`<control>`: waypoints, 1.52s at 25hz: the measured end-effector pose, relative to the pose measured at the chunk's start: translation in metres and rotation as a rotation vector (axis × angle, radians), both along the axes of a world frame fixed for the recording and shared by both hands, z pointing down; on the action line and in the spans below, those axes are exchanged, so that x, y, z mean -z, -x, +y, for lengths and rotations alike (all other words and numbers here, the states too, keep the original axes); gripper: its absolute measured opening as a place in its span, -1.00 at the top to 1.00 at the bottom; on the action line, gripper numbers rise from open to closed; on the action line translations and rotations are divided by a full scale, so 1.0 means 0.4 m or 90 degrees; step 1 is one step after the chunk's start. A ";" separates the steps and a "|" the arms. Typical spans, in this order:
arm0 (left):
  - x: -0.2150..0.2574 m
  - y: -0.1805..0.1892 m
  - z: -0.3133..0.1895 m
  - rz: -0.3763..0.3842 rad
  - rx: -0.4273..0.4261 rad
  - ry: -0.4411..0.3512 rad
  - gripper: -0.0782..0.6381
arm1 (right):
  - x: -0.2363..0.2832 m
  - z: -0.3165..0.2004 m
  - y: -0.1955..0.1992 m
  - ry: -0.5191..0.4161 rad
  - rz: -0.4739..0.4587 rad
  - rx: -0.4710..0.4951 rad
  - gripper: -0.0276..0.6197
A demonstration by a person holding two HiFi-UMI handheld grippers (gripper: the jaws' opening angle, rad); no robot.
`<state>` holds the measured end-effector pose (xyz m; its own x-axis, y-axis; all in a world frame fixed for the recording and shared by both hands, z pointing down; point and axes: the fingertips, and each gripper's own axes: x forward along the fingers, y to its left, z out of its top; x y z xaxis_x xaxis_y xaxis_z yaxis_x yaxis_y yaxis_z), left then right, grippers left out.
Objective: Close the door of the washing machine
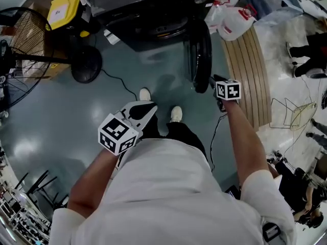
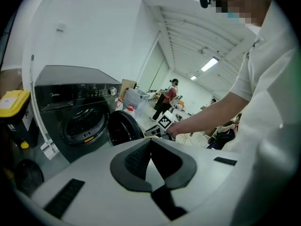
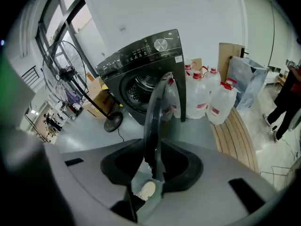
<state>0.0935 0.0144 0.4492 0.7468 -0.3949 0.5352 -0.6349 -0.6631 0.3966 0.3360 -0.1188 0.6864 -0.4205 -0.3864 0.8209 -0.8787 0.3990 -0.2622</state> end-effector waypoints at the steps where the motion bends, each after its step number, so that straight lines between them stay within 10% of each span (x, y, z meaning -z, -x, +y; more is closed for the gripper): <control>1: 0.000 0.006 -0.013 0.001 -0.002 0.002 0.73 | -0.006 -0.004 0.003 0.006 -0.001 0.002 0.53; 20: -0.014 0.090 -0.137 0.015 -0.030 0.030 0.73 | -0.042 -0.025 0.056 0.058 -0.011 -0.033 0.63; 38: -0.010 0.235 -0.212 0.036 -0.009 0.030 0.73 | -0.048 -0.069 0.377 0.098 -0.094 -0.108 0.62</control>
